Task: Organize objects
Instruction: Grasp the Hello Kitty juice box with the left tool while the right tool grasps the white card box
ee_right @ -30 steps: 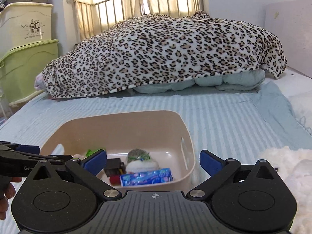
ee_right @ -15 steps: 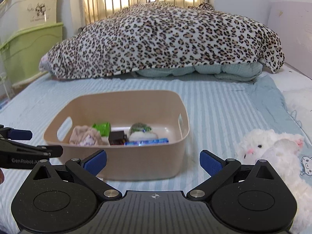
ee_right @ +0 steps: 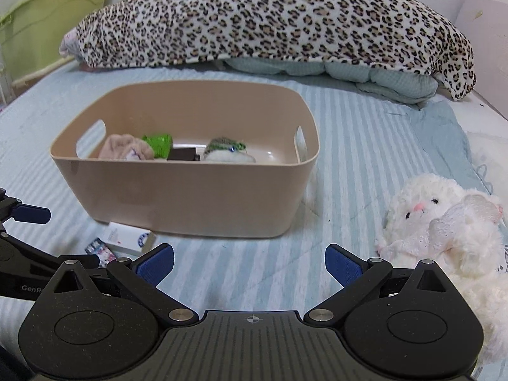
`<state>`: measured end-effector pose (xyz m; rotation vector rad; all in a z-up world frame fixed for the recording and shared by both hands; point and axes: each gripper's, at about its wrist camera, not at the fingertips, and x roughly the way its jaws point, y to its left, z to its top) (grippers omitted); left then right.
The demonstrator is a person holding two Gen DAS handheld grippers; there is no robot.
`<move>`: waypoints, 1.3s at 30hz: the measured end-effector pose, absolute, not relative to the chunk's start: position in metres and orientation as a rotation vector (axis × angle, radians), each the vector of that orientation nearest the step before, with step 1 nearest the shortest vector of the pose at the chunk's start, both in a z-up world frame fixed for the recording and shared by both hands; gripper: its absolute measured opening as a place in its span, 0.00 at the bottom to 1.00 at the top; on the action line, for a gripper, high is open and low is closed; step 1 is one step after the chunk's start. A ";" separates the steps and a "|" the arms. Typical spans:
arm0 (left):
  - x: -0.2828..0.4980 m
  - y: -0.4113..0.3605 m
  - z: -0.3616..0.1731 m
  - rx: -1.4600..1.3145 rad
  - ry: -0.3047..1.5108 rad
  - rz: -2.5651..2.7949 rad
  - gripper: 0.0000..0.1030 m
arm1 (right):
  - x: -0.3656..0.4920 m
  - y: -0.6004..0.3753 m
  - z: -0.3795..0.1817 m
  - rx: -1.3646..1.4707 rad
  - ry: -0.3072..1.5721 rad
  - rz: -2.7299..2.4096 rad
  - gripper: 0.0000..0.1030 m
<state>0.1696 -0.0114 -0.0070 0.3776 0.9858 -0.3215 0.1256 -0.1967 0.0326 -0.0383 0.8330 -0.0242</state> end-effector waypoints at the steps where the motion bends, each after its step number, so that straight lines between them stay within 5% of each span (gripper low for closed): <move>1: 0.170 -0.013 -0.010 0.381 0.991 -0.326 0.85 | 0.128 -0.197 0.030 -0.041 0.839 -0.026 1.00; 12: 0.175 -0.018 -0.022 0.372 1.007 -0.424 0.85 | 0.145 -0.197 0.008 -0.044 0.911 -0.032 1.00; 16: 0.181 -0.010 -0.027 0.361 1.010 -0.403 0.77 | 0.148 -0.196 0.004 -0.011 0.920 -0.021 1.00; 39: 0.216 0.060 -0.042 0.330 0.905 -0.411 0.80 | 0.187 -0.134 -0.027 0.157 0.991 0.100 1.00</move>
